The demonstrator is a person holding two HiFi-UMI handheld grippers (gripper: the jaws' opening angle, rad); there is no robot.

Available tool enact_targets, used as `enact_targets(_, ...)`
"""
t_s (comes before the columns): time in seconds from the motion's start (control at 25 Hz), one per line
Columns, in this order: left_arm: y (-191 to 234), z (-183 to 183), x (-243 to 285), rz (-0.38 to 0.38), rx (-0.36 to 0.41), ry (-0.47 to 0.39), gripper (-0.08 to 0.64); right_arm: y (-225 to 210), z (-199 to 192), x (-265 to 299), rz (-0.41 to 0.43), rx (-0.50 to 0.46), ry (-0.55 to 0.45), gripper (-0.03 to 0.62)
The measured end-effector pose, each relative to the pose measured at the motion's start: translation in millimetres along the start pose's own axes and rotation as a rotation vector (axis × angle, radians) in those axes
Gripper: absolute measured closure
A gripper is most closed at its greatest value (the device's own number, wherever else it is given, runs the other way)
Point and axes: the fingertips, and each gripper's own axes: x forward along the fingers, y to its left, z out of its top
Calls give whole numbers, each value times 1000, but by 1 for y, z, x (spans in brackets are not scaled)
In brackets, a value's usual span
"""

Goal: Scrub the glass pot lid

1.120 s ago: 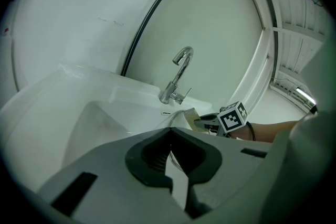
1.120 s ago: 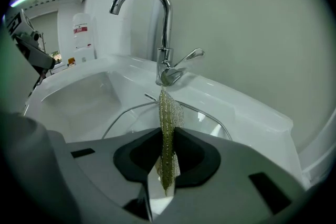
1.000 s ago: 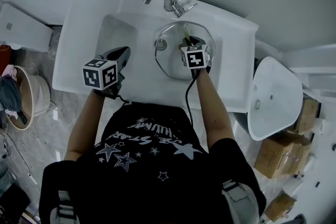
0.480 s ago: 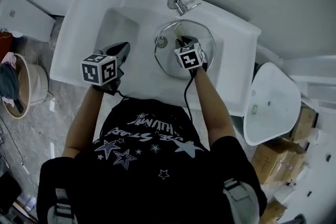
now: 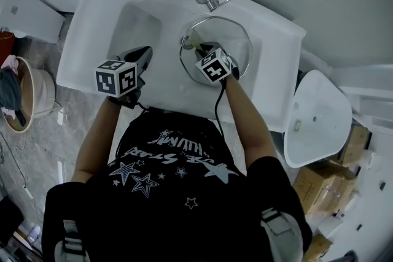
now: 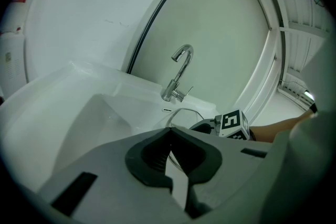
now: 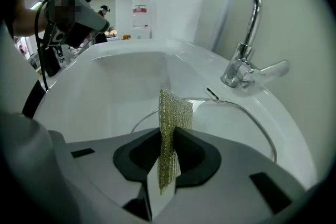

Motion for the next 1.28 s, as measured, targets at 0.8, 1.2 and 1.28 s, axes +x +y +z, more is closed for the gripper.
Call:
enact_targets(0.8, -3, -26, -13, 12, -28, 15, 552, 70, -40, -2, 208, -160, 109, 517)
enact_targets(1.2, -8, -30, -13, -2, -27, 21, 552, 95, -66, -9, 290, -188, 162, 515)
enact_targets(1.28, -10, -31, -12, -6, -27, 23, 552, 98, -69, -10, 304, -191, 170, 515)
